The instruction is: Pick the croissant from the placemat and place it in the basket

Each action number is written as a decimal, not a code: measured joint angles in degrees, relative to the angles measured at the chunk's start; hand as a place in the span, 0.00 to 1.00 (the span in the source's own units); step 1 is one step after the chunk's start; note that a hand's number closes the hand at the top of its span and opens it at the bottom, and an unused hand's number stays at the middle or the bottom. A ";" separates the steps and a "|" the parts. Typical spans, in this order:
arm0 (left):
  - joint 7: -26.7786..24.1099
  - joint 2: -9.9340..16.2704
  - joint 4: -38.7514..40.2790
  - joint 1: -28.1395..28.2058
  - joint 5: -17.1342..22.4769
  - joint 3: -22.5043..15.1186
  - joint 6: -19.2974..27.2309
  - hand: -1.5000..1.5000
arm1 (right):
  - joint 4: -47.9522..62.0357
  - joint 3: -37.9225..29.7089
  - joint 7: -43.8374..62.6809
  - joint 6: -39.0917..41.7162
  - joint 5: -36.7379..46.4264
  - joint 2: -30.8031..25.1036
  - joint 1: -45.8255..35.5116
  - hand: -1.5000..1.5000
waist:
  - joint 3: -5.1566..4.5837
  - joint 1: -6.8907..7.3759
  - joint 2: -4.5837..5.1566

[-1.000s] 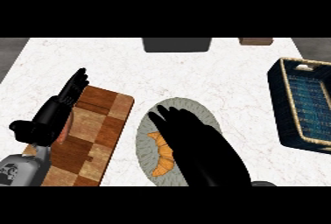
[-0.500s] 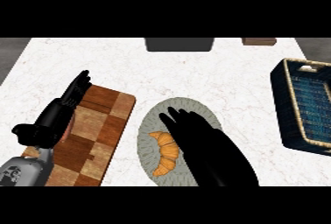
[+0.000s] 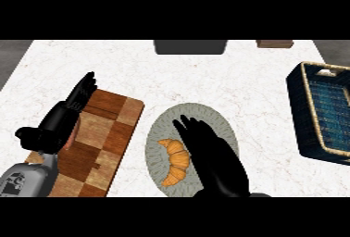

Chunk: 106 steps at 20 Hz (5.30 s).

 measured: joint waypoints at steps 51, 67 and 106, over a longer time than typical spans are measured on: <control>1.71 -9.23 -2.52 1.00 -8.97 8.87 -9.34 0.50 | 32.03 3.82 -8.08 -12.63 6.20 7.78 -5.26 0.00 | -0.01 0.25 0.01; 2.53 -8.96 -3.95 1.55 -8.94 10.56 -11.31 0.50 | 36.67 6.60 -14.09 -10.86 6.06 7.23 -6.68 1.00 | -0.09 0.16 -0.78; 2.06 -9.37 -4.67 4.17 -9.18 12.04 -10.62 0.50 | -30.04 -18.92 -25.21 -37.44 -9.16 -34.85 40.32 1.00 | -0.16 -2.56 -0.44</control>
